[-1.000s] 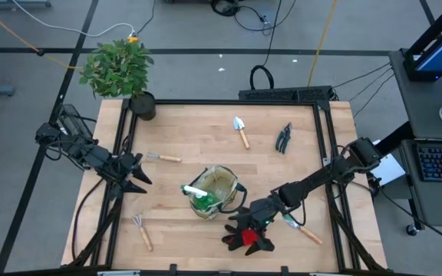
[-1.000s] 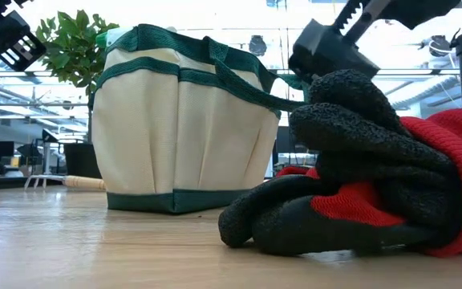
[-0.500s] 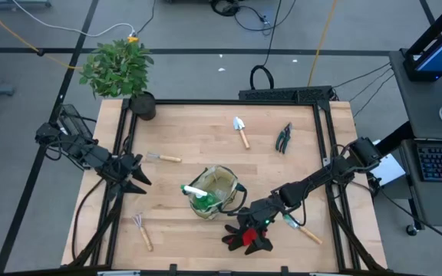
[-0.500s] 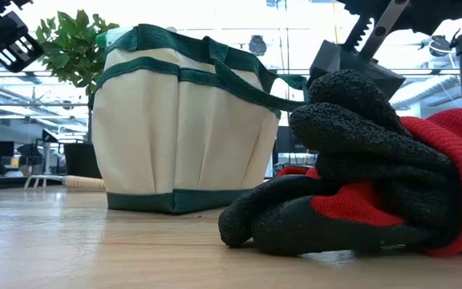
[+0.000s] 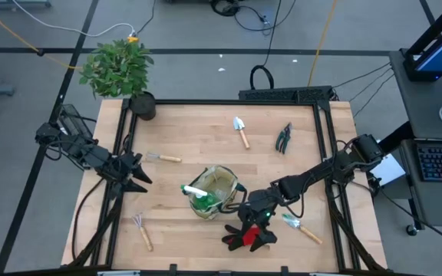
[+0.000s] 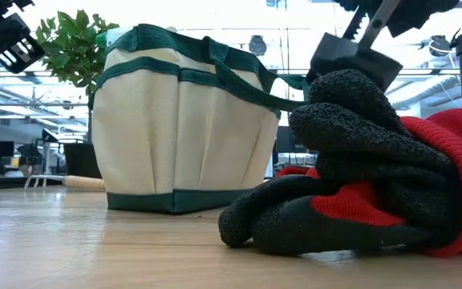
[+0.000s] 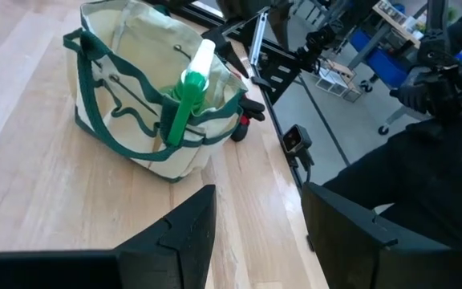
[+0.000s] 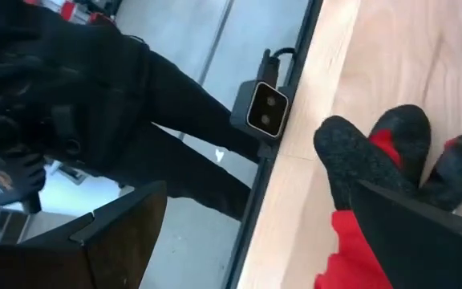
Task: Pick & Place Garden tools in Gardening bag
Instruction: Put the gloves into the gardening bag
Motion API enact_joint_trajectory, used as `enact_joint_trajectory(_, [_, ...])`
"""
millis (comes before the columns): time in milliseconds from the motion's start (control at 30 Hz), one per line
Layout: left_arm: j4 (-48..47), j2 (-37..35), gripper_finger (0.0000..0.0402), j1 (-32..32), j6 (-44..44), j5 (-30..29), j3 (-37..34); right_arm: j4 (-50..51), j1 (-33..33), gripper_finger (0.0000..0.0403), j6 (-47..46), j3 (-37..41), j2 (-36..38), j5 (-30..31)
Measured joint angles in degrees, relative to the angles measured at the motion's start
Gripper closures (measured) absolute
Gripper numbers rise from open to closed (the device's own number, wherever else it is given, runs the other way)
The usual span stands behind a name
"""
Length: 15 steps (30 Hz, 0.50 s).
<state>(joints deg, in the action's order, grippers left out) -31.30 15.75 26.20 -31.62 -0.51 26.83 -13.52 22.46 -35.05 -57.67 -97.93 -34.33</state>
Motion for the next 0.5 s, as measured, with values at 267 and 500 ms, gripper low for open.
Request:
enact_joint_trajectory(267, [0.0,0.0,0.0213,0.0,-0.1,0.3,0.0,-0.9,0.0,0.0014,0.0,0.0,0.1,0.1])
enact_joint_trajectory(500, [0.1,0.0,0.0213,0.0,-0.8,0.4,0.0,-1.2,0.0,0.0014,-0.6,0.0,0.1,0.2])
